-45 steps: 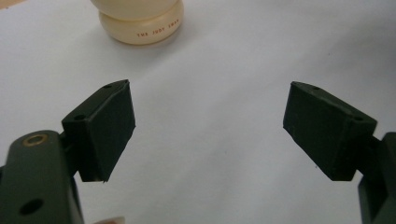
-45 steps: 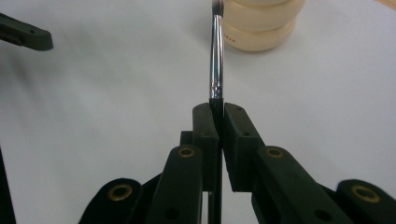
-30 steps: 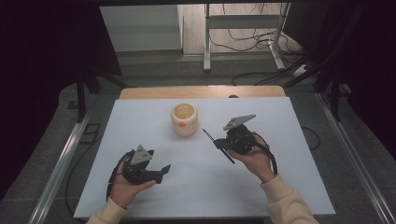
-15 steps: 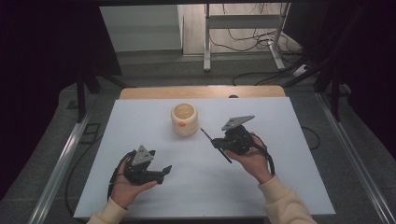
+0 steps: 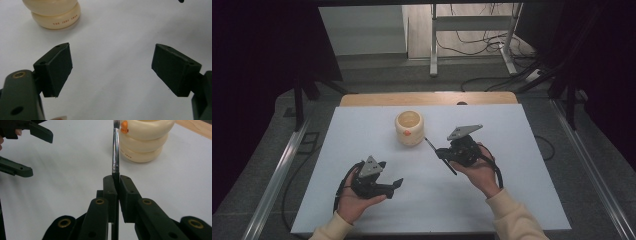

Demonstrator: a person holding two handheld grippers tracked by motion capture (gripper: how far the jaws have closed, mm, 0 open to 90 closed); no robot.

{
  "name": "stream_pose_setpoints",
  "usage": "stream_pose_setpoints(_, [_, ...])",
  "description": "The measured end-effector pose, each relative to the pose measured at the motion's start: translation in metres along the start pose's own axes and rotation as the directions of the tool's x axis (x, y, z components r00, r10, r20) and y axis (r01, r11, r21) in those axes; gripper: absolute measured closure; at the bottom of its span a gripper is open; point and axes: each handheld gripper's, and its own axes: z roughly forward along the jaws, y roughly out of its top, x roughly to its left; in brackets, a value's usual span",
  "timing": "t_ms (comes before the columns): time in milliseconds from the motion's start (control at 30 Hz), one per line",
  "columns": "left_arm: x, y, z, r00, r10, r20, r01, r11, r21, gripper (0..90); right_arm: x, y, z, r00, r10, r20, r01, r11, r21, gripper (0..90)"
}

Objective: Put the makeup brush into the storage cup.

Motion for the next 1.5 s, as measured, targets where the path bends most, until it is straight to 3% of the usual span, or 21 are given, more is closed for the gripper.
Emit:
stream_pose_setpoints(500, [-0.007,0.011,0.012,0.9958,-0.061,0.068,0.063,0.9979,-0.018,17.0,0.001,0.001,0.0,0.9999,0.012,-0.005,-0.012,0.999,-0.041,83.5])
stream_pose_setpoints(900, [-0.016,0.02,0.028,0.9942,-0.055,0.093,0.057,0.9984,-0.009,17.0,0.002,0.001,0.003,0.9999,0.015,-0.003,-0.015,0.999,-0.043,83.5])
stream_pose_setpoints(1167, [-0.016,0.024,0.033,0.9903,-0.089,0.107,0.092,0.9954,-0.026,17.0,0.002,0.0,0.005,0.9998,0.022,0.001,-0.022,0.999,-0.048,83.5])
stream_pose_setpoints(1500, [-0.02,0.029,0.041,0.9883,-0.093,0.121,0.097,0.9949,-0.027,17.0,0.002,0.0,0.005,0.9998,0.022,0.0,-0.022,0.998,-0.059,83.5])
